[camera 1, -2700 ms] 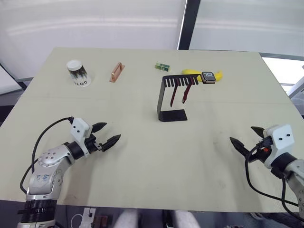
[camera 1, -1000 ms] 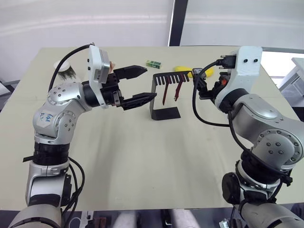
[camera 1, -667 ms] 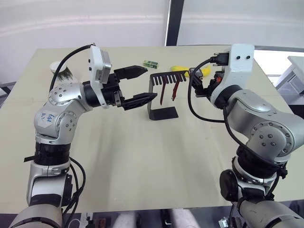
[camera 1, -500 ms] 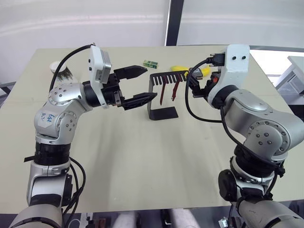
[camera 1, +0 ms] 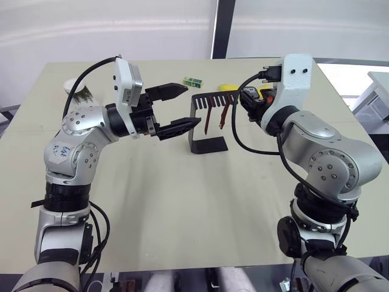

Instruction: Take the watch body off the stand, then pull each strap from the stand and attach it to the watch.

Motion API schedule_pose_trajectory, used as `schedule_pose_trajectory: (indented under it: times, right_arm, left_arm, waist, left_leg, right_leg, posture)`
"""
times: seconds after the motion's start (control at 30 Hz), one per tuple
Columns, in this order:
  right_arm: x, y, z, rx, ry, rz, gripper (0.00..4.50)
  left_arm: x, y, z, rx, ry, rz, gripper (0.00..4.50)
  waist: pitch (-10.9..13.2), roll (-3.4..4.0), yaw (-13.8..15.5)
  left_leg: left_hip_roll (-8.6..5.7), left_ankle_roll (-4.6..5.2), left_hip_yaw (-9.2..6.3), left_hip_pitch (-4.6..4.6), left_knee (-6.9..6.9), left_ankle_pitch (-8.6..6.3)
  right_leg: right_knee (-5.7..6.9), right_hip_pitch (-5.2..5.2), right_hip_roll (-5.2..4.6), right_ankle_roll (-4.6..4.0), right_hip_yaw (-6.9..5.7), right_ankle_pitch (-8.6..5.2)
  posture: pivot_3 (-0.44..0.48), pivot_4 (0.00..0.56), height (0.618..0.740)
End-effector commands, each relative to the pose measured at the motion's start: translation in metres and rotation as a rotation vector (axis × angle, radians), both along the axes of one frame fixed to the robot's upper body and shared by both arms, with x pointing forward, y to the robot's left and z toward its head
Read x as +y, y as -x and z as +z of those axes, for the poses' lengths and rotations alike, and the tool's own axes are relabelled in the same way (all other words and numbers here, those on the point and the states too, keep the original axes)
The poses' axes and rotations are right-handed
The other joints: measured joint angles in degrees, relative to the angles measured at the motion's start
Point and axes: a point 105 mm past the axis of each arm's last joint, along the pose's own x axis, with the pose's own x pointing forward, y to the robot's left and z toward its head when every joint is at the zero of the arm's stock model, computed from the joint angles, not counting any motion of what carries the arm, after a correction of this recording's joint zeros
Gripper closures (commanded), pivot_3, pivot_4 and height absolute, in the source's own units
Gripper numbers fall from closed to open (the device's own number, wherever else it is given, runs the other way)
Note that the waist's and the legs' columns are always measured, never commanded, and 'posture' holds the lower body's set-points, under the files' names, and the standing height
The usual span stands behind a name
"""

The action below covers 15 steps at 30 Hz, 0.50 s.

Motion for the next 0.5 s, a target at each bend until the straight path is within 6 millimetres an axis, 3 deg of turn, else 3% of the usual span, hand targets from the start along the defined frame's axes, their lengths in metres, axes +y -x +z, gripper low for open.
schedule_pose_trajectory:
  times: [0.03, 0.5]
  right_arm:
    - [0.0021, 0.0029, 0.0114, -0.054, -0.014, 0.014, 1.81]
    - [0.0032, 0.0003, 0.0117, -0.056, -0.022, 0.014, 1.81]
  left_arm:
    - [-0.0002, 0.0052, 0.0084, -0.051, 0.01, -0.002, 0.0]
    - [0.0016, 0.0042, 0.0092, -0.054, 0.012, 0.006, 0.0]
  waist:
    - [0.0, 0.0, 0.0]
    - [0.0, 0.0, -0.1]
  left_leg:
    - [0.0, 0.0, 0.0, 0.0, 0.0, 0.0]
    - [0.0, 0.0, 0.0, 0.0, 0.02, 0.0]
  right_leg:
    - [0.0, 0.0, 0.0, 0.0, 0.0, 0.0]
    - [0.05, -0.02, 0.0, 0.0, 0.0, 0.0]
  posture:
    - [0.0, 0.15, 0.74]
    - [0.0, 0.15, 0.74]
